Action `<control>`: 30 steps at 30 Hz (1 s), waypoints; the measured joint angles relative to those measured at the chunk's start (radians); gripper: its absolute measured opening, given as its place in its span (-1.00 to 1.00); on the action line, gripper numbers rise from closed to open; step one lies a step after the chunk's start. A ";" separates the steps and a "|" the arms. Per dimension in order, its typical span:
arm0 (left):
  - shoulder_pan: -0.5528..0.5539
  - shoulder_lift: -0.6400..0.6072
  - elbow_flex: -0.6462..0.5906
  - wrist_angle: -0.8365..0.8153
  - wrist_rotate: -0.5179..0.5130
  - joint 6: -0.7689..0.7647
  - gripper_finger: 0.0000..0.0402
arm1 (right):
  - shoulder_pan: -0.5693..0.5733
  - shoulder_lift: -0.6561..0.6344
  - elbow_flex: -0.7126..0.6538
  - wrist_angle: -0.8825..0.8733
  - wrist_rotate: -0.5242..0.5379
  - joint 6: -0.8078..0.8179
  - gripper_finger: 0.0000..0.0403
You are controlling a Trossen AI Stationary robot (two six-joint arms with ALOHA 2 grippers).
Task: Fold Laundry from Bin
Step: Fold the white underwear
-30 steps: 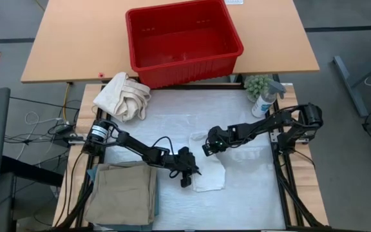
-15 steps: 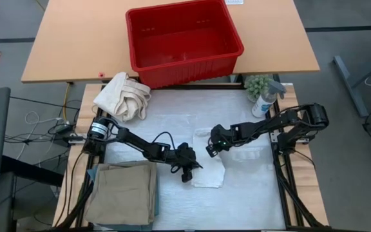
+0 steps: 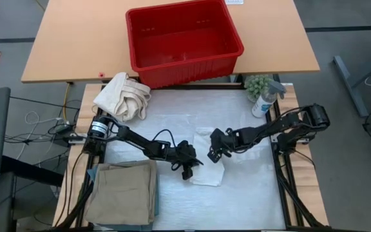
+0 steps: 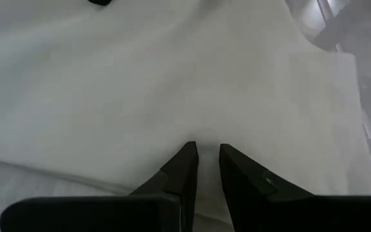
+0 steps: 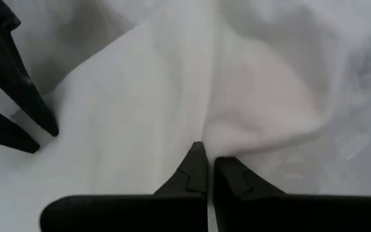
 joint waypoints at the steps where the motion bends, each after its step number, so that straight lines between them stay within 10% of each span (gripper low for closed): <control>1: 0.000 0.000 0.000 0.000 0.001 0.000 -0.68 | 0.010 0.000 0.000 0.003 0.016 -0.012 -0.88; 24: 0.062 0.000 0.000 -0.007 0.038 0.038 -0.68 | 0.253 -0.053 0.002 0.039 0.306 -0.238 -0.88; 30: 0.100 -0.002 0.001 -0.036 0.186 0.119 -0.68 | 0.243 -0.069 0.003 -0.027 0.333 -0.178 -0.88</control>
